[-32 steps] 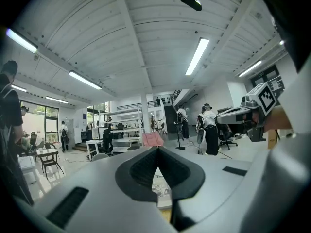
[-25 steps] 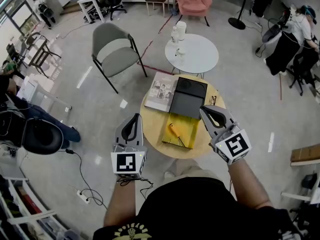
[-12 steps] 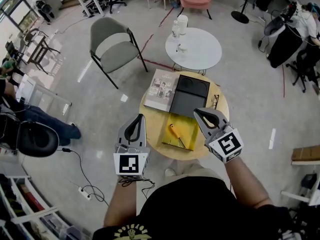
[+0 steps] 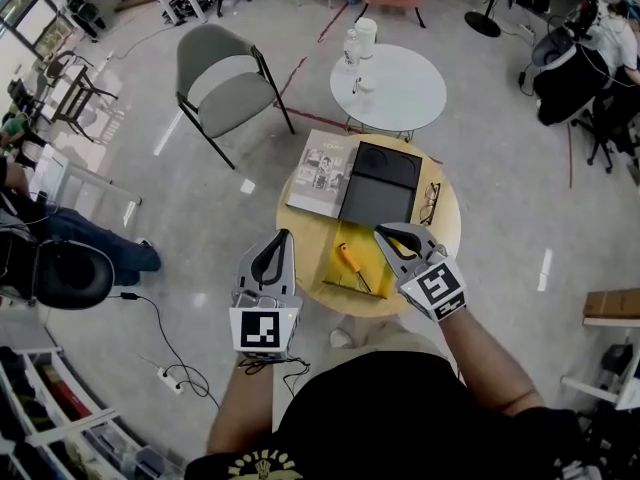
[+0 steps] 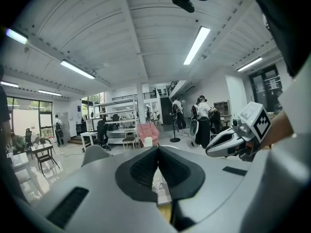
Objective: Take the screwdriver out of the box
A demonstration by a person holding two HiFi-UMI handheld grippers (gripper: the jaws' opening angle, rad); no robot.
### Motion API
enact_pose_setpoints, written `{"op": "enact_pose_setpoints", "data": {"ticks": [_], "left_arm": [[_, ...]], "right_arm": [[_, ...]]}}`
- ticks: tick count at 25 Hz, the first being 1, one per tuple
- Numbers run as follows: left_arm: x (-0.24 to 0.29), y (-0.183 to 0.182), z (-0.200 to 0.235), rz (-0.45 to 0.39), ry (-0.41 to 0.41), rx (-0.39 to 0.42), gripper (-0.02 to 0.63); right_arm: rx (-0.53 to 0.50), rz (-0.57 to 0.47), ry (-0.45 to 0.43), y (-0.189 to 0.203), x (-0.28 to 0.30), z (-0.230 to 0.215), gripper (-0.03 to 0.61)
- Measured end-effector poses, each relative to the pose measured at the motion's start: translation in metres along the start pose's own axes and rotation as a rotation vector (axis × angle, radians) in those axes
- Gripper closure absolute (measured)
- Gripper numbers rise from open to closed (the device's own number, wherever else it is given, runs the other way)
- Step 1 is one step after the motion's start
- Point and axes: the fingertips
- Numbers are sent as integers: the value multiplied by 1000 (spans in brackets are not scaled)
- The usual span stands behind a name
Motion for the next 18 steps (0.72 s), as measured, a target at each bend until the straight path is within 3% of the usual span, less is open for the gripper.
{"op": "enact_pose_setpoints", "data": {"ticks": [18], "left_arm": [[2, 13, 2, 33, -11, 3, 600]], "right_arm": [[79, 208, -85, 111, 42, 17, 528]]}}
Point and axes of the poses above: the fingertips, and each gripper's own axes: x forward along the fingers, z to its left, y out of its underside, and after that the axes turned 3 degrees about -z, right-handed
